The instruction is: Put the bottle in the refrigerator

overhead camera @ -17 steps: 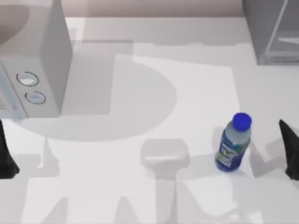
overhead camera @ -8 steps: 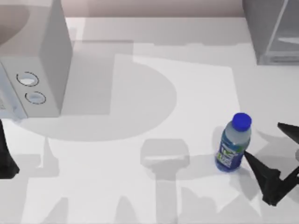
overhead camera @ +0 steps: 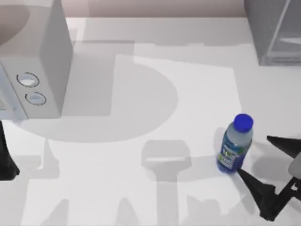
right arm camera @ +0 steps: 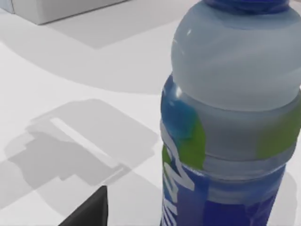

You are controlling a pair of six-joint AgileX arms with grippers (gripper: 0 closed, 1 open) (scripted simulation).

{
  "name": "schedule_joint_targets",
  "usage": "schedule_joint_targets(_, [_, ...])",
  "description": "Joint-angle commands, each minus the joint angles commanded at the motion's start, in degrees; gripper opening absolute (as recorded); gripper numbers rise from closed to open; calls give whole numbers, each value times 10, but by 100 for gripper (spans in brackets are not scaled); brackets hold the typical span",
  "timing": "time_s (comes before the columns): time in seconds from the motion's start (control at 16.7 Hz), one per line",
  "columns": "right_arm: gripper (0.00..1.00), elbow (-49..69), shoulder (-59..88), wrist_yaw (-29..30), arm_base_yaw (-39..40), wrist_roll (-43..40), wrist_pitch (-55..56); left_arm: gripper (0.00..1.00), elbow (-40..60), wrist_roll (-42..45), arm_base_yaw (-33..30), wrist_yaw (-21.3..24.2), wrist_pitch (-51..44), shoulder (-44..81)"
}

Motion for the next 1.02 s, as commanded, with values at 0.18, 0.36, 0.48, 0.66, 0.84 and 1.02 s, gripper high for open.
schedule_joint_targets(0.18, [100,0,0,0,0,0,0,100,0,0,0,0,0,0])
schedule_joint_targets(0.36, [100,11,4,7,6,2,-5,100,0,0,0,0,0,0])
schedule_joint_targets(0.48, [100,38,20,28,29,8,-14,100,0,0,0,0,0,0])
schedule_joint_targets(0.66, [100,89,49,68,69,18,-32,100,0,0,0,0,0,0])
schedule_joint_targets(0.84, [100,118,66,92,93,24,-42,100,0,0,0,0,0,0])
schedule_joint_targets(1.02, [100,119,66,92,94,24,-42,100,0,0,0,0,0,0])
